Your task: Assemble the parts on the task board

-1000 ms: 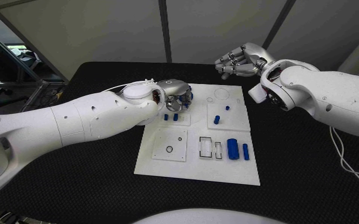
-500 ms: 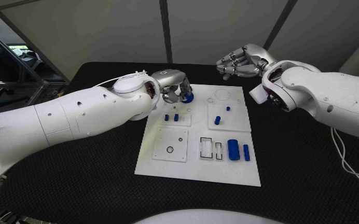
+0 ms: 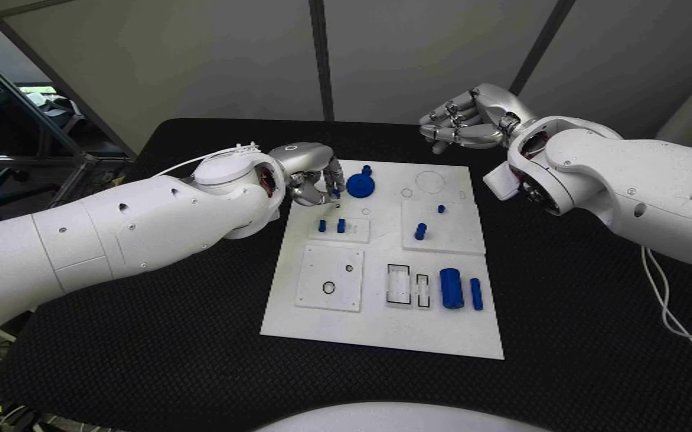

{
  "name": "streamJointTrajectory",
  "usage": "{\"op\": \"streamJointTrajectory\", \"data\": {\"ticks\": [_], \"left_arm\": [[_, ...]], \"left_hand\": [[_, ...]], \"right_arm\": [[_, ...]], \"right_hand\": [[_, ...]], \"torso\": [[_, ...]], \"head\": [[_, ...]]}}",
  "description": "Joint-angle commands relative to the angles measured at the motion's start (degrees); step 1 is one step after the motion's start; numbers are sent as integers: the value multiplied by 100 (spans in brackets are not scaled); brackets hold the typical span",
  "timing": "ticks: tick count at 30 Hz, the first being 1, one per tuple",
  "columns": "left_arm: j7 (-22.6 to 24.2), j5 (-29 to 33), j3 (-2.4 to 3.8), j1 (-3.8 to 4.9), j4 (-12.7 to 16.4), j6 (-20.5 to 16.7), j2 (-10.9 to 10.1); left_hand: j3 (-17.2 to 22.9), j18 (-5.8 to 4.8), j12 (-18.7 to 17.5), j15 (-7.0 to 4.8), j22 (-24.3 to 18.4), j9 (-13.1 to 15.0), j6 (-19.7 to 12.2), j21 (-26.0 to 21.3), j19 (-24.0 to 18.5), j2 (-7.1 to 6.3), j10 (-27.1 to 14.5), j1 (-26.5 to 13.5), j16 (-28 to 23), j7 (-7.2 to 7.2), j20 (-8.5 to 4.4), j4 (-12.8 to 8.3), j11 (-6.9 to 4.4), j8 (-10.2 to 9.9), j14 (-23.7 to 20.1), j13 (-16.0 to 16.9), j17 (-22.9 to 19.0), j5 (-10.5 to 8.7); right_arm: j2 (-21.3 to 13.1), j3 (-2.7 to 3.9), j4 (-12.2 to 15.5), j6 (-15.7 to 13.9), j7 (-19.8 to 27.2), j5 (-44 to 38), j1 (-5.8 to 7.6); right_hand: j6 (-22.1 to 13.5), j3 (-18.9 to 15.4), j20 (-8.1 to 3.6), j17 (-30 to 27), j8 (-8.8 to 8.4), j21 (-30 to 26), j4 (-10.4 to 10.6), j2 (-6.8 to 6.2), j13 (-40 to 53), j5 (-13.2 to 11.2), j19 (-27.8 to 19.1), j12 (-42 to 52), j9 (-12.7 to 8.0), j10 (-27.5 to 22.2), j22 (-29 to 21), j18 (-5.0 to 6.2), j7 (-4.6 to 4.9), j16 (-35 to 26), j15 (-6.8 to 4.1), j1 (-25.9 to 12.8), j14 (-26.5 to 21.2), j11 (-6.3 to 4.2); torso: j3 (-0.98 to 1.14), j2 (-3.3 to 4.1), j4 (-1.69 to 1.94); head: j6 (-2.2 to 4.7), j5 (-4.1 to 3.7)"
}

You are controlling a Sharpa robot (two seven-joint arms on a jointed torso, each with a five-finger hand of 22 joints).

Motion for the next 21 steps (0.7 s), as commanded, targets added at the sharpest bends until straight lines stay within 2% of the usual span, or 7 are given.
{"op": "streamJointTrajectory", "data": {"ticks": [1, 8, 11, 17, 21], "left_arm": [[-58, 82, 2, -51, -18, 128, -11], [-71, 85, 2, -105, -63, 143, 6], [-73, 85, 3, -112, -114, 138, 43], [-92, 86, 3, -116, -176, 165, 94], [-112, 86, 4, -117, -199, 178, 112]], "left_hand": [[39, -683, -18, 17, 271, -6, 35, 28, 11, -6, 25, -65, 21, 7, 20, 3, 1, -20, 37, 6, -7, 7], [40, -681, -24, 17, 266, -7, 37, 20, 7, -10, 27, -75, 23, 6, 20, 3, 0, -23, 38, 7, -4, 7], [41, -680, -30, 17, 266, -7, 40, 18, 7, -14, 31, -88, 27, 5, 20, 4, -1, -27, 40, 9, 4, 7], [43, -684, -34, 16, 278, -7, 43, 36, 14, -14, 34, -96, 34, 4, 20, 5, -2, -29, 44, 10, 18, 7], [44, -683, -39, 15, 276, -7, 45, 32, 13, -16, 37, -106, 34, 3, 21, 6, -2, -31, 44, 11, 15, 6]], "right_arm": [[-11, 3, 4, 18, 58, 12, 8], [-26, 3, 9, 15, 59, 12, 5], [-22, 3, 8, 15, 57, 11, 4], [-17, 3, 11, 18, 56, 4, 4], [-20, 3, 10, 16, 54, 2, 4]], "right_hand": [[-5, 31, 31, -9, 28, -32, -2, -32, -9, 26, 3, -8, 6, -12, -9, 24, 4, -35, 0, 47, 10, -13], [-5, 31, 31, -9, 28, -32, -2, -32, -9, 26, 3, -8, 6, -12, -9, 24, 4, -35, 0, 47, 10, -13], [-5, 31, 31, -9, 28, -32, -2, -32, -9, 26, 3, -8, 6, -12, -9, 24, 4, -35, 0, 47, 10, -13], [-5, 31, 31, -9, 28, -32, -2, -32, -9, 26, 3, -8, 6, -12, -9, 24, 4, -35, 0, 47, 10, -13], [-5, 31, 31, -9, 28, -32, -2, -32, -9, 26, 3, -8, 6, -12, -9, 24, 4, -35, 0, 47, 10, -13]], "torso": [[-8, -1, -11], [2, 1, -20], [-2, 5, -12], [-2, 3, -17], [3, 5, -17]], "head": [[9, 3], [4, 8], [4, -1], [-3, 0], [-7, -6]]}}
